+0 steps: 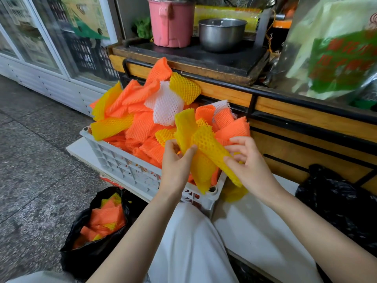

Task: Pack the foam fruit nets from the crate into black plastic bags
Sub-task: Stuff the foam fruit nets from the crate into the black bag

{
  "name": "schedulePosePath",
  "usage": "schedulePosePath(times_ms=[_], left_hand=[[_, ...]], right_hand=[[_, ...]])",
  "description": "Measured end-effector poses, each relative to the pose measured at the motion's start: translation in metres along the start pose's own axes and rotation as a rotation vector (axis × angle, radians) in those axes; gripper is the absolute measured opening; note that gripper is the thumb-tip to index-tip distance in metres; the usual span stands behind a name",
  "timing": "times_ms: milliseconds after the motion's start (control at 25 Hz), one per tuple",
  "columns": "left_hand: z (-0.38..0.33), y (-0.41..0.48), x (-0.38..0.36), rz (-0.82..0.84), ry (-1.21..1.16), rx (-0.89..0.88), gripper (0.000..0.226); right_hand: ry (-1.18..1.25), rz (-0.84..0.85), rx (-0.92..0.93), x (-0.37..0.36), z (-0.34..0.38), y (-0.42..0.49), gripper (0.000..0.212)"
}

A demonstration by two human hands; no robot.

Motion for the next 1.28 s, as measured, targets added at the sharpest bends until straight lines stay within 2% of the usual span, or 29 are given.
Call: schedulePosePath(times_ms=[120, 320, 440, 600, 720, 800, 840, 920, 1000, 1080, 1200, 1280], left_hand=[[-0.002, -0.001, -0.001, -0.006, 0.004, -0.032, 0.017], [-0.003, 0.001, 0.014, -0.119, 0.131, -0.039, 0.016], [-0.004, -0.004, -0.003, -0.062, 0.123, -0.056, 0.010], [0.002, -0.008, -0.026, 0.160, -0.080, 0.026, 0.038], [-0.003, -0.005, -0.025, 0.152, 0.141, -0.060, 0.037], [-0.005, 0.001, -0.019, 0.081, 0.207, -0.085, 0.031], [-0.004, 0.005, -0.017, 0.073, 0.220, -0.075, 0.031], [-0.005, 0.009, -0.014, 0.067, 0.242, -0.062, 0.034], [-0.006, 0.012, -0.012, 0.051, 0.236, -0.068, 0.035], [-0.005, 0.015, -0.013, 0.053, 0.222, -0.065, 0.032], [-0.003, 0.018, -0.014, 0.071, 0.218, -0.058, 0.029], [-0.005, 0.020, -0.013, 0.058, 0.223, -0.073, 0.028]], right_hand=[[0.004, -0.061, 0.026, 0.009, 0.004, 0.002, 0.027], [-0.070, -0.196, 0.084, 0.018, 0.007, 0.001, 0.019], [-0.040, -0.096, 0.155, -0.006, 0.013, 0.000, 0.015], [-0.246, -0.055, 0.257, -0.023, 0.011, -0.003, 0.032], [-0.190, -0.016, 0.271, -0.014, 0.007, -0.004, 0.029], [-0.247, -0.118, 0.284, 0.002, 0.001, 0.000, 0.025], [-0.296, -0.204, 0.244, 0.015, -0.008, 0.006, 0.028], [-0.353, -0.293, 0.012, 0.042, -0.036, 0.026, 0.052], [-0.300, -0.221, -0.281, 0.057, -0.067, 0.049, 0.087], [-0.171, -0.131, -0.431, 0.057, -0.088, 0.074, 0.108], [-0.142, -0.111, -0.458, 0.049, -0.102, 0.105, 0.116], [-0.167, -0.193, -0.440, 0.051, -0.107, 0.114, 0.096]])
Point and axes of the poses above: each hand's wrist, its own y-axis towards the middle knuckle, its own x-axis out of the back of the hand, z = x × y, the point moved 6 cm from there along y, towards the middle knuckle, and after that the axes turned 12 degrees about z, right-handed, at the moved point
